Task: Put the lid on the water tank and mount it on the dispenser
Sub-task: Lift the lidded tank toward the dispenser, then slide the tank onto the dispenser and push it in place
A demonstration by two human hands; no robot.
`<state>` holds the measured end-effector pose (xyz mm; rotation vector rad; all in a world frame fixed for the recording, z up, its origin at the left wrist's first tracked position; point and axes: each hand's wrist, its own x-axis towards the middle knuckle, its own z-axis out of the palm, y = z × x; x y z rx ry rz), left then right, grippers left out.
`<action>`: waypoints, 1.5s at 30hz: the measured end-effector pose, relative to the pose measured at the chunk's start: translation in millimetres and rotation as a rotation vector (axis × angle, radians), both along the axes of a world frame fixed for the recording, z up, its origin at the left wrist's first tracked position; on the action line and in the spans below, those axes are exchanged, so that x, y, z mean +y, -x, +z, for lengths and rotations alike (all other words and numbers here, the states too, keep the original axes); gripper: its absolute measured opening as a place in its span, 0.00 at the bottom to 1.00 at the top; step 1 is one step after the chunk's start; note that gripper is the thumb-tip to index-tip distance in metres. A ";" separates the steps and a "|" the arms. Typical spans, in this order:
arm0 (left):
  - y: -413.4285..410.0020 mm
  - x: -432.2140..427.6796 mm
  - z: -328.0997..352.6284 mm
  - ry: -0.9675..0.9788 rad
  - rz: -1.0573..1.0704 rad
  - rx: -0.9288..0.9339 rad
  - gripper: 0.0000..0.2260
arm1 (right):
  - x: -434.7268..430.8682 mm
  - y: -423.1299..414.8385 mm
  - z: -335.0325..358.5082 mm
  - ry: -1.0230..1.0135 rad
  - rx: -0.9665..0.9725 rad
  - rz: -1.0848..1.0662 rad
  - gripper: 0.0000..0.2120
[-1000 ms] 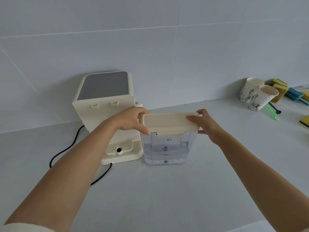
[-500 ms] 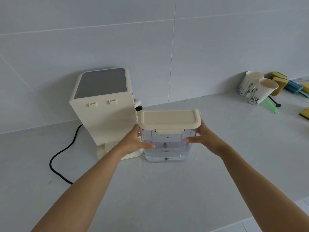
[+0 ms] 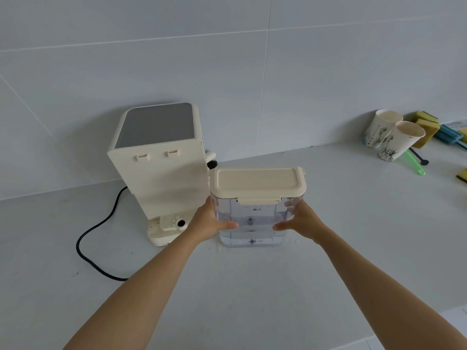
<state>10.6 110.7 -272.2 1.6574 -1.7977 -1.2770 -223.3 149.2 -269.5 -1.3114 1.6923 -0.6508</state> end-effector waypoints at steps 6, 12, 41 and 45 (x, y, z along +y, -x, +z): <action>-12.0 7.7 10.0 0.030 0.019 -0.064 0.37 | 1.3 -10.4 14.4 0.014 0.060 0.068 0.46; -35.5 22.6 32.5 0.105 0.127 -0.049 0.29 | -6.7 -30.2 54.5 0.045 0.139 0.173 0.43; -153.6 -15.3 99.4 0.113 0.296 0.115 0.25 | -78.7 -157.4 86.6 0.055 0.019 0.239 0.51; -158.2 -21.8 94.8 0.106 0.285 0.111 0.26 | -81.3 -162.7 79.5 0.045 0.035 0.208 0.51</action>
